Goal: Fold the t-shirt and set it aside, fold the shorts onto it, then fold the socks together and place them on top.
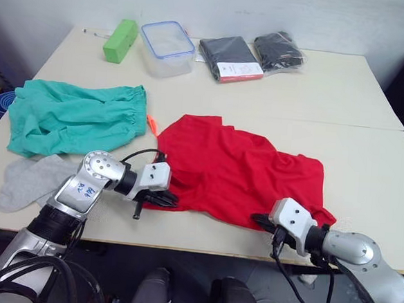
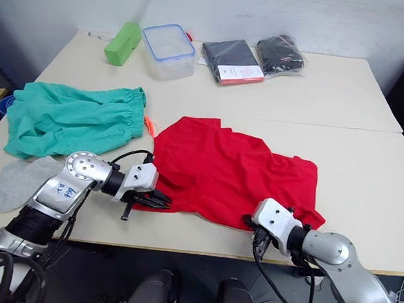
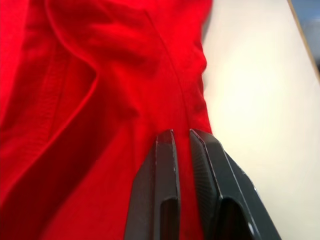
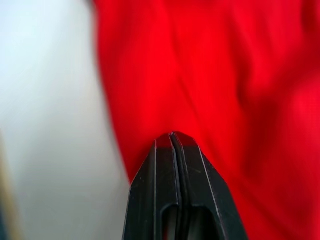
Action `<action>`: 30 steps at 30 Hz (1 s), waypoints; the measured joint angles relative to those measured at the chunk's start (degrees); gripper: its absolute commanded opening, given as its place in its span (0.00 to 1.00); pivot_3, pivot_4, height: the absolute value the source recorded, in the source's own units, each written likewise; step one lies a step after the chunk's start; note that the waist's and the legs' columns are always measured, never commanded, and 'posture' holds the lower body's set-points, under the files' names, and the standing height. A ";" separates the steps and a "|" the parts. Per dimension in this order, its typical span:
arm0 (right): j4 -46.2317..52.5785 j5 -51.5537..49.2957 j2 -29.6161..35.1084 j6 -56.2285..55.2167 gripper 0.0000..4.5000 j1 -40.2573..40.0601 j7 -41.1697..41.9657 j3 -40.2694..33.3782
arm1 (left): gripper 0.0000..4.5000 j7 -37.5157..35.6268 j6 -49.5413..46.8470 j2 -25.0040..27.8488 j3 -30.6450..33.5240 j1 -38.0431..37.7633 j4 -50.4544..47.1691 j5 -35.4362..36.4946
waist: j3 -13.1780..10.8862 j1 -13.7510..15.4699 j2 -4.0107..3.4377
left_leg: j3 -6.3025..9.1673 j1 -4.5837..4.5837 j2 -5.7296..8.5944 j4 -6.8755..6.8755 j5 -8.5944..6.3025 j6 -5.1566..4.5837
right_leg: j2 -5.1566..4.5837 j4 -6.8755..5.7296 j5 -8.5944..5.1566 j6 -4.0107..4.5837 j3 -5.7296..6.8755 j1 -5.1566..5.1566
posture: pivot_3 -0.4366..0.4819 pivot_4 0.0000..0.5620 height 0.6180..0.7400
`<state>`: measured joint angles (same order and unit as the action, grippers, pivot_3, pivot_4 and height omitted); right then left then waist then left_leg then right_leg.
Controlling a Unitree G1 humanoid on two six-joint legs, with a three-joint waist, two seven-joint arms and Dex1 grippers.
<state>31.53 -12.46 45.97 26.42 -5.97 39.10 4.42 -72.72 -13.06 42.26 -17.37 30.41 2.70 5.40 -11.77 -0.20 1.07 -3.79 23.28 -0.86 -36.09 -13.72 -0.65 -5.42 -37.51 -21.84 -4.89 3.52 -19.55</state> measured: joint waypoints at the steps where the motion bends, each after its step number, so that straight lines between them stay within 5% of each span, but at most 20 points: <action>1: -0.09 0.24 0.01 -0.35 0.00 -0.66 0.02 -0.31 | 0.11 -0.20 0.88 0.66 -0.04 -0.26 0.10 -0.17 | 0.04 -0.11 -0.02 | -0.01 -0.02 -0.01 0.01 0.01 0.02 | 0.01 -0.01 0.00 0.00 0.00 0.00 | 0.48 0.27 1.00; 12: -10.18 1.12 5.07 -7.57 0.00 -10.31 3.81 -16.31 | 0.11 -0.80 8.09 10.32 2.71 -9.06 -0.25 -0.25 | 1.63 -1.50 -0.35 | -0.14 -1.36 -0.11 0.99 -0.28 -0.05 | 0.01 0.61 -0.11 0.20 -0.15 1.11 | 0.48 0.27 1.00; 19: -15.88 -0.65 5.34 -10.82 0.00 -7.99 7.82 -23.18 | 0.11 -0.04 6.29 10.30 4.73 -9.65 0.39 0.14 | 1.77 -1.61 -0.83 | -0.25 -1.59 -0.31 1.15 -0.23 0.13 | 0.18 0.37 -0.23 0.41 -0.14 1.02 | 0.48 0.27 1.00; 25: -6.34 -12.90 4.58 -3.96 0.00 -5.64 11.81 -25.56 | 0.11 -3.64 -7.70 9.89 8.43 -8.86 -3.05 10.22 | 1.45 -1.37 -0.39 | -0.19 -0.88 -0.34 0.93 -0.23 0.12 | 0.17 0.19 -0.23 0.41 -0.14 0.38 | 0.48 0.27 1.00; 30: 1.62 -13.89 3.38 1.22 0.00 -0.86 8.27 -18.04 | 0.11 -2.68 -14.91 7.93 8.15 -5.70 -9.35 13.44 | 1.40 -0.99 -0.29 | -0.11 -0.36 -0.20 0.78 -0.20 0.11 | 0.10 0.16 -0.20 0.36 -0.09 -0.05 | 0.48 0.27 1.00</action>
<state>33.16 -26.35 49.35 27.63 -6.83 47.36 -13.62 -75.41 -27.98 50.19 -9.22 24.72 -6.65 18.84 -10.37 -1.19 0.78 -3.90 22.92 -1.06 -35.31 -13.91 -0.54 -5.32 -37.35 -22.04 -4.53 3.43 -19.60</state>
